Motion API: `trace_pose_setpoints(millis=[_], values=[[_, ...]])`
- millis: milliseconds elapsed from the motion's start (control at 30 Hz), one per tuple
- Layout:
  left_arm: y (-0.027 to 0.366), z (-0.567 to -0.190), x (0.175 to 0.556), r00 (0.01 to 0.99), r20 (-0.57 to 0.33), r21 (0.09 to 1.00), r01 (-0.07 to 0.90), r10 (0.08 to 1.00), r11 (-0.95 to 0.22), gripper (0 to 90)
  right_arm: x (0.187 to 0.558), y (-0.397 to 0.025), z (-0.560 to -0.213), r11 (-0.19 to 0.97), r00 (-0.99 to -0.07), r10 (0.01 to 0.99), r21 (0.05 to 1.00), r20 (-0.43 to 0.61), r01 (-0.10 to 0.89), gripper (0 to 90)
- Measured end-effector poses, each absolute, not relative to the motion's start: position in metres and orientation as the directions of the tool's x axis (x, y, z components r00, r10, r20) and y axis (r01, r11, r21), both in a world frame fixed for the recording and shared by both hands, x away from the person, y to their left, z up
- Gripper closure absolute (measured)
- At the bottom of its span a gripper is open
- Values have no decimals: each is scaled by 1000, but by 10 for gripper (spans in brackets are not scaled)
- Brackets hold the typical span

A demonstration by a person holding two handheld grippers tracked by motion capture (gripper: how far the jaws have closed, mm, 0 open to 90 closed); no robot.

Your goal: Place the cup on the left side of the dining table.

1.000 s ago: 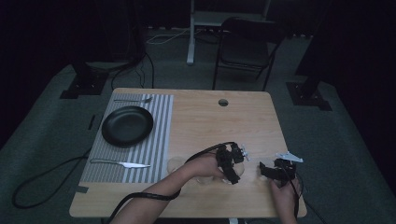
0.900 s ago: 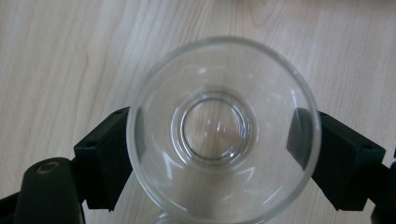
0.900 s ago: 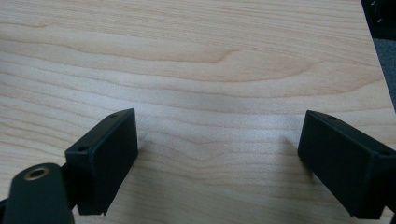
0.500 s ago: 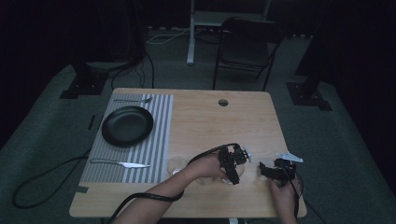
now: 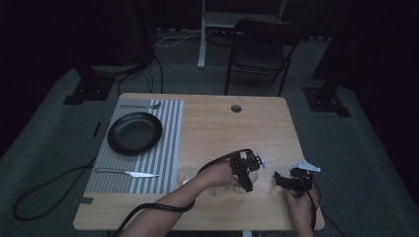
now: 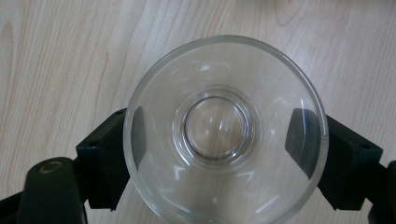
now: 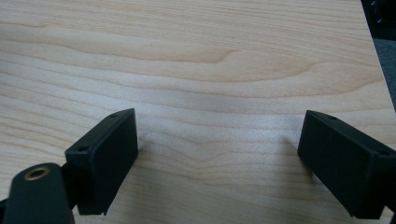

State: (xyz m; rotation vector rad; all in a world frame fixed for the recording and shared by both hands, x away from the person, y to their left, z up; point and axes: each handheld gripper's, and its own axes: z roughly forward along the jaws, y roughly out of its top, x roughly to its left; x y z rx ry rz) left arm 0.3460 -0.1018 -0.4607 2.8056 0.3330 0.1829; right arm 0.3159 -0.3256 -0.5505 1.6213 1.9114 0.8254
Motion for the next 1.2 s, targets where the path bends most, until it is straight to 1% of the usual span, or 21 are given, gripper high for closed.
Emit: trace_pose_setpoints(millis=[33, 67, 367, 500, 533, 633, 767, 1067, 1200], values=[[-102, -460, 347, 961, 92, 328, 217, 260, -919, 185, 316, -326, -551, 109, -168, 986, 721, 11, 684, 117], [-102, -460, 348, 963, 96, 317, 210, 252, -925, 184, 316, -326, -551, 110, -169, 986, 722, 10, 683, 118], [-98, -454, 357, 952, 111, 339, 232, 284, -912, 184, 316, -326, -550, 110, -169, 986, 721, 10, 684, 118], [-95, -452, 362, 950, 122, 326, 236, 289, -915, 184, 316, -326, -550, 110, -169, 986, 721, 10, 684, 118], [-94, -451, 363, 944, 127, 334, 250, 306, -909, 184, 316, -326, -550, 110, -168, 986, 721, 10, 684, 118], [-93, -450, 365, 941, 129, 340, 255, 314, -905, 184, 316, -326, -551, 110, -168, 986, 722, 10, 683, 120], [-86, -448, 371, 929, 130, 349, 284, 346, -893, 184, 316, -326, -551, 111, -171, 985, 722, 9, 683, 120], [-68, -442, 382, 915, 140, 345, 313, 379, -885, 185, 316, -326, -550, 111, -170, 985, 722, 10, 683, 120], [-56, -439, 389, 898, 143, 347, 349, 417, -871, 185, 316, -325, -550, 109, -169, 986, 721, 11, 684, 121]])
